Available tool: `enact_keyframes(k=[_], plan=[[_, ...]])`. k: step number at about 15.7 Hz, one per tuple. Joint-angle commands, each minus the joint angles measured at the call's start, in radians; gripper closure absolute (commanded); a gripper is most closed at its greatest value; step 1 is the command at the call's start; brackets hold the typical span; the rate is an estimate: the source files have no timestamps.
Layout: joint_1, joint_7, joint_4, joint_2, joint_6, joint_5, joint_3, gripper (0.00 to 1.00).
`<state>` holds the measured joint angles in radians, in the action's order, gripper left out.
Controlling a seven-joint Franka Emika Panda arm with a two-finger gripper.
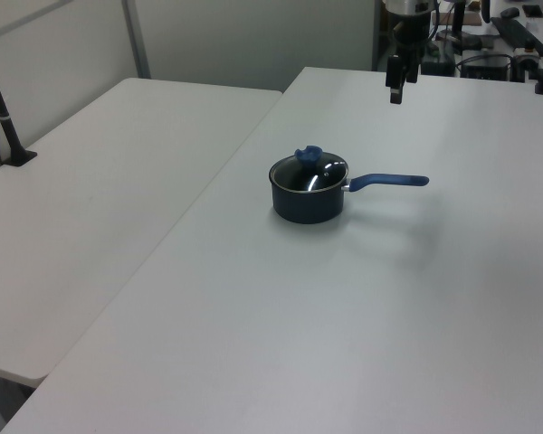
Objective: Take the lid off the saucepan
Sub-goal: 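Move the open gripper over the glass lid's blue knob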
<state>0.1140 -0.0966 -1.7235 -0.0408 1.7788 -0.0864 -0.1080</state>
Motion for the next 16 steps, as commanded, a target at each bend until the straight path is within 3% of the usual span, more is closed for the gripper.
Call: enact_keyframes(k=[1,16], plan=[[0.004,-0.005,0.021,0.002,-0.036,0.008,-0.004,0.00],[0.007,-0.003,0.019,-0.011,-0.025,0.008,-0.001,0.00]])
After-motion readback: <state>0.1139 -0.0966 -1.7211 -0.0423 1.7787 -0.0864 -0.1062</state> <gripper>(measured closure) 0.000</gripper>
